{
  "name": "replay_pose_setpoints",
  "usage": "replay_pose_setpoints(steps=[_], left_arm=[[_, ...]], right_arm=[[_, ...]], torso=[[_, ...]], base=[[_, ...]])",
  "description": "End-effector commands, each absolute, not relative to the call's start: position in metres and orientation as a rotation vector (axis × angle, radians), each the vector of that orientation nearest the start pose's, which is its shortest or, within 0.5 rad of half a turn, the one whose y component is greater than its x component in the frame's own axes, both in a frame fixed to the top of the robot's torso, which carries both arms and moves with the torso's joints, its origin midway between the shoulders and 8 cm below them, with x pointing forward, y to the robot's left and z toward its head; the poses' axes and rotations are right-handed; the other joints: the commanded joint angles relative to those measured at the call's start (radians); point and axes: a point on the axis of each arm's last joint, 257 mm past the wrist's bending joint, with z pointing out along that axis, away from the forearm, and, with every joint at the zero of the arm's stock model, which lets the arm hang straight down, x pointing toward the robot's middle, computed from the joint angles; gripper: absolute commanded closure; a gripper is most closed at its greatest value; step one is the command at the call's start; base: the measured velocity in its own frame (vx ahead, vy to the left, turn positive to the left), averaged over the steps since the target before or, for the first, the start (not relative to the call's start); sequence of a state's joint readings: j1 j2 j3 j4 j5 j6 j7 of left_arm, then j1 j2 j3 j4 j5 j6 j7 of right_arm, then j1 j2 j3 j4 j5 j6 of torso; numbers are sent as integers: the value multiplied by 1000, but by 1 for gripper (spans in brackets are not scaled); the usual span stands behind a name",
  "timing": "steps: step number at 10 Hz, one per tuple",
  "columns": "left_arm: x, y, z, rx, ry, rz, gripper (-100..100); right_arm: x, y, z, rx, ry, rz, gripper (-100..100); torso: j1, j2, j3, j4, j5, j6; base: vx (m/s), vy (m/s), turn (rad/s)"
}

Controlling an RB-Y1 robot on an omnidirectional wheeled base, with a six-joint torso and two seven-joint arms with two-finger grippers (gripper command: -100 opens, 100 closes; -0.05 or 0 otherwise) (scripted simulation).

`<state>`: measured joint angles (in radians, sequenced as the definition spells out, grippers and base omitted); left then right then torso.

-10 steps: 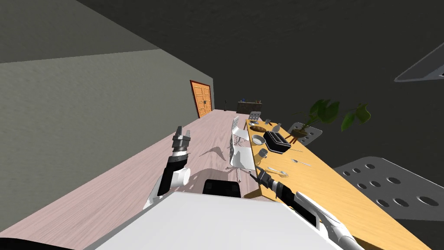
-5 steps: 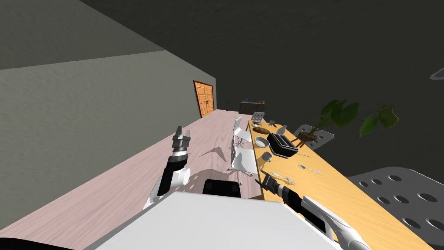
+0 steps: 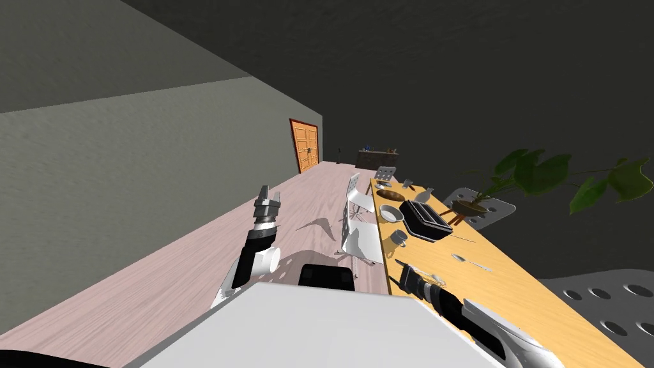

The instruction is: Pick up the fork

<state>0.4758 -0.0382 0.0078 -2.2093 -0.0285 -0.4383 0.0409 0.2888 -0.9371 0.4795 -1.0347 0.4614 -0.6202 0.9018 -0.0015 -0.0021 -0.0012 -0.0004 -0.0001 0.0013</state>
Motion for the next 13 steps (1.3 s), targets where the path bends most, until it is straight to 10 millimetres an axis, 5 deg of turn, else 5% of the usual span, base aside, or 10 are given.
replay_pose_setpoints(steps=[1, 9, 13], left_arm=[[368, 285, -12, -775, 658, -1297, 0], [368, 285, -12, -775, 658, -1297, 0], [368, 285, -12, -775, 658, -1297, 0]], right_arm=[[226, -448, -493, -1012, 2183, 58, -100], [131, -579, -516, -1339, 2382, -231, -100], [91, -622, -514, -1466, 2448, -320, -100]], torso=[[0, 0, 0, 0, 0, 0], [-1, -1, -1, 0, 0, 0], [0, -1, -1, 0, 0, 0]], base=[[48, -20, 49], [70, -33, 80], [65, -36, 54]])
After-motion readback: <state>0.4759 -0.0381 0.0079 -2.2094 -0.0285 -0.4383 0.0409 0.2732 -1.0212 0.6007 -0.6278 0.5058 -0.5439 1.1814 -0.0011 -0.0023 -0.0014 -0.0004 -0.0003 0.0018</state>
